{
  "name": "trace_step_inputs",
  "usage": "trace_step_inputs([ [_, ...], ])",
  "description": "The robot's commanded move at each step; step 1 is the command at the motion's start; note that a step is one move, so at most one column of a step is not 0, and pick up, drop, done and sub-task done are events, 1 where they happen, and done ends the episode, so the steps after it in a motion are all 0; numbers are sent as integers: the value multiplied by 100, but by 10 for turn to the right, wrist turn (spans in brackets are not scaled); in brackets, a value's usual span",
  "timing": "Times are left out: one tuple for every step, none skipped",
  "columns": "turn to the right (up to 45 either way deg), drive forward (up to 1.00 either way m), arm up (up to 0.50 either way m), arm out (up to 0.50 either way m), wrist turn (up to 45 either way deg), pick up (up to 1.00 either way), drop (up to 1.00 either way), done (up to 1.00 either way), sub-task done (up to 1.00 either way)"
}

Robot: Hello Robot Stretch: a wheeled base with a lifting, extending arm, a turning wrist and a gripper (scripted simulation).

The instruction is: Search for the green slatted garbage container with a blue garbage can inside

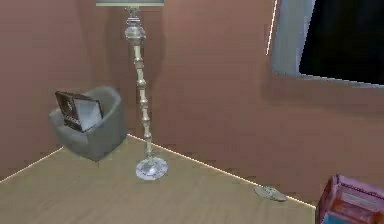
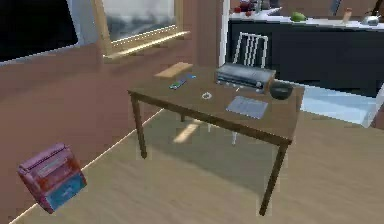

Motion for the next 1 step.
trace_step_inputs([
  [-450, 0, 0, 0, 0, 0, 0, 0, 0],
])
